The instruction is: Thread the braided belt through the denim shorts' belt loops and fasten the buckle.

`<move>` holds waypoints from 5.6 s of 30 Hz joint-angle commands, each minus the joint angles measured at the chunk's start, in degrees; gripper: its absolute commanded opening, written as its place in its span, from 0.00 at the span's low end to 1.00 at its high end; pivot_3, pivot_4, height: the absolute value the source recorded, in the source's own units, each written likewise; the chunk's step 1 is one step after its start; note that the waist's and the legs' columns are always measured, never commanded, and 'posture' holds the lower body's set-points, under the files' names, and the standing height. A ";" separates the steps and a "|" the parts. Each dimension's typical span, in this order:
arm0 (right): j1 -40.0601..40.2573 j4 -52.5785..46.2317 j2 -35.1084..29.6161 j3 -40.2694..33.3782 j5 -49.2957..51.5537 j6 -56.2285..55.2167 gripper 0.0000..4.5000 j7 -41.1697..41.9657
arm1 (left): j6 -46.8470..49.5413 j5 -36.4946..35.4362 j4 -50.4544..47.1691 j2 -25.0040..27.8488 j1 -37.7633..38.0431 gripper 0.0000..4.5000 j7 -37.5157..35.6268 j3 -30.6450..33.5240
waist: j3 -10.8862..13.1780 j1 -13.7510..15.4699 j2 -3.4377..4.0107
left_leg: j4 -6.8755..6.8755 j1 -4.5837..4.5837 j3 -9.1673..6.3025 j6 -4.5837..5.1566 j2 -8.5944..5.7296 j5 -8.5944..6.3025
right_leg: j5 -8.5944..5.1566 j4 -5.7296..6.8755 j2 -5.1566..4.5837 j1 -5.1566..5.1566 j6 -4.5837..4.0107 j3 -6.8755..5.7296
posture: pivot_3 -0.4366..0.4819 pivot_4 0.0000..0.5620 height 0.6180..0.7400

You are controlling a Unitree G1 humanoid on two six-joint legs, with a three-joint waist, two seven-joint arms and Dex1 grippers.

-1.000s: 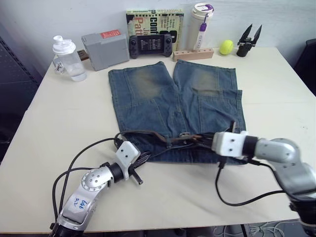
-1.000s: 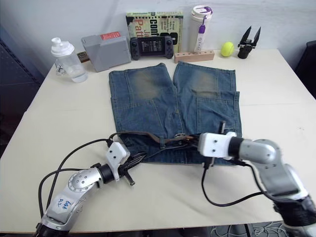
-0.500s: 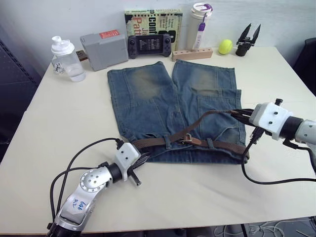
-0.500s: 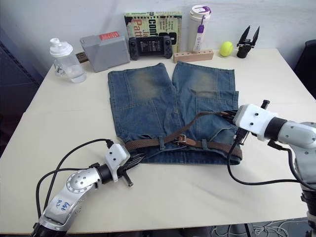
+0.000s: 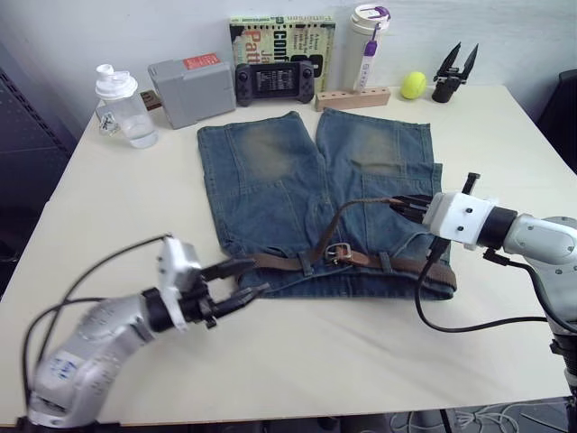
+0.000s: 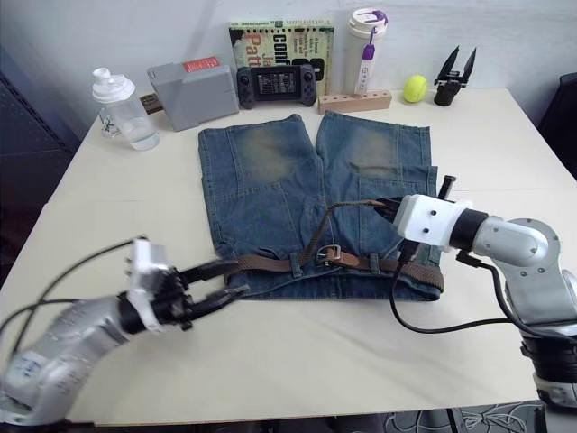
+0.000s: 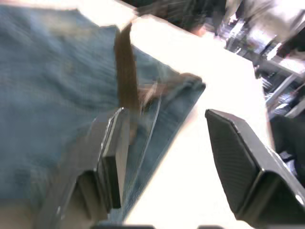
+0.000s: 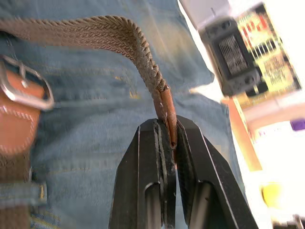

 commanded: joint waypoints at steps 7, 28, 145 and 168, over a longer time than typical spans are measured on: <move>-4.69 -4.72 6.09 7.96 0.87 0.19 0.00 2.39 | -10.20 16.96 13.74 -3.87 -15.34 0.64 -4.04 -13.17 | 0.01 -0.08 -0.02 | -0.10 -0.09 0.47 -0.02 -0.07 0.00 | 0.00 -0.12 0.15 -0.02 0.01 -0.08 | 0.48 0.27 0.85; -4.08 -4.97 8.14 8.80 0.11 1.05 0.00 2.15 | -26.01 31.40 27.39 -18.51 -20.05 0.64 -2.62 -18.44 | 0.04 -0.05 -0.08 | -0.07 -0.08 0.51 -0.04 -0.03 0.02 | 0.01 -0.06 0.15 -0.03 0.02 -0.07 | 0.48 0.27 0.85; 0.90 -16.27 23.85 4.14 15.11 67.76 0.01 -20.22 | -1.08 37.16 15.18 -24.84 -18.13 0.01 12.80 -24.29 | -0.02 -0.17 -0.16 | -0.10 -0.05 0.49 -0.05 -0.03 0.02 | 0.01 -0.05 0.15 -0.03 0.02 -0.03 | 0.48 0.27 0.85; -1.18 -11.90 24.64 -2.67 23.72 71.95 0.01 -20.45 | -4.00 39.80 14.05 -21.08 -13.04 0.01 13.66 -23.19 | -0.02 -0.19 -0.16 | -0.13 -0.06 0.52 -0.05 -0.03 0.02 | 0.01 -0.04 0.15 -0.06 0.02 0.00 | 0.48 0.27 0.85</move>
